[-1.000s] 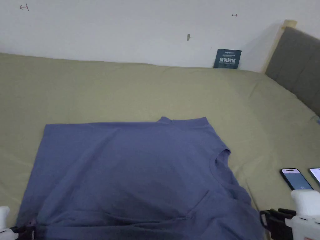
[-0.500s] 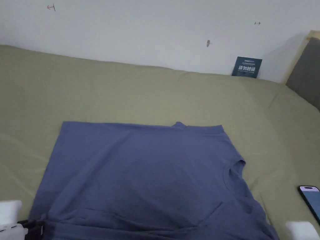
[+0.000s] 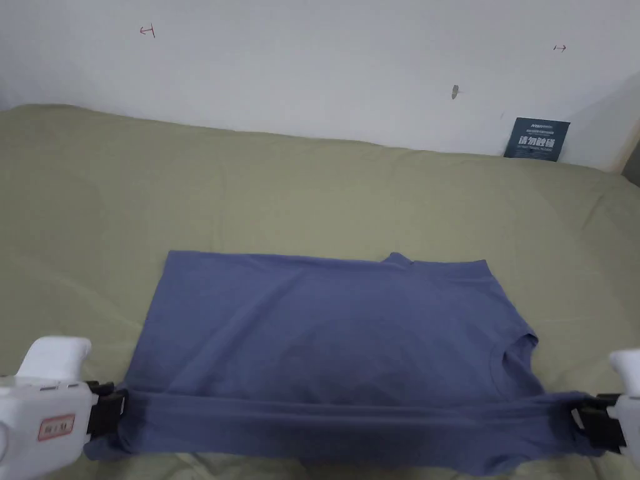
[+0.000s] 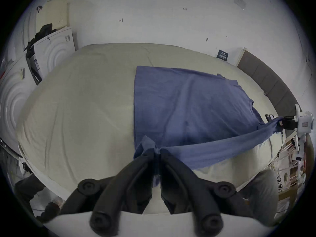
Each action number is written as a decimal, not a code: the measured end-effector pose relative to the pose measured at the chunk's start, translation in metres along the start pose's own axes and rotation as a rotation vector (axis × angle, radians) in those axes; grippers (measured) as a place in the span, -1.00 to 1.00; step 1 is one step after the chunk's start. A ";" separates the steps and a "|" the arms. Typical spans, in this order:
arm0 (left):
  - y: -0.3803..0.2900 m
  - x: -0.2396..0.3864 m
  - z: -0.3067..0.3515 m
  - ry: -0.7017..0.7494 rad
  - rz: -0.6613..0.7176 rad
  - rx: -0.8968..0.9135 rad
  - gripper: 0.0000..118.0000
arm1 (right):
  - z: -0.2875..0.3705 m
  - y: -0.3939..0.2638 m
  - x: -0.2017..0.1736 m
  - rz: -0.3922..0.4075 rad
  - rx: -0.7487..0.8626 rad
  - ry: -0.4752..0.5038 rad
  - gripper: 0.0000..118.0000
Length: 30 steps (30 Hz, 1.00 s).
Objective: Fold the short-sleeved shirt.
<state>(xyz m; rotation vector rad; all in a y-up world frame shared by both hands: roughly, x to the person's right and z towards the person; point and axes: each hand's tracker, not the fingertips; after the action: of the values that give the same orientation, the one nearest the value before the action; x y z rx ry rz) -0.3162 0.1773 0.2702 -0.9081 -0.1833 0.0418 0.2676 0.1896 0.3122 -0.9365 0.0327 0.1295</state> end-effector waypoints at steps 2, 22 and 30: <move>0.017 -0.004 -0.008 0.006 -0.003 -0.015 -0.85 | -0.015 0.019 0.003 0.009 -0.016 0.001 -0.94; 0.027 0.001 -0.002 0.051 0.089 0.253 0.38 | -0.031 0.016 0.014 -0.181 0.363 -0.007 0.59; -0.038 0.026 0.059 0.046 0.051 0.401 -1.00 | 0.046 -0.050 -0.033 -0.108 0.487 0.007 -1.00</move>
<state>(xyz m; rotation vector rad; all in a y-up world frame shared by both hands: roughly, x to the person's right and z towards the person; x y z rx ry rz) -0.3024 0.2031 0.3391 -0.5132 -0.1037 0.1011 0.2399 0.1942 0.3829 -0.4507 0.0189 0.0150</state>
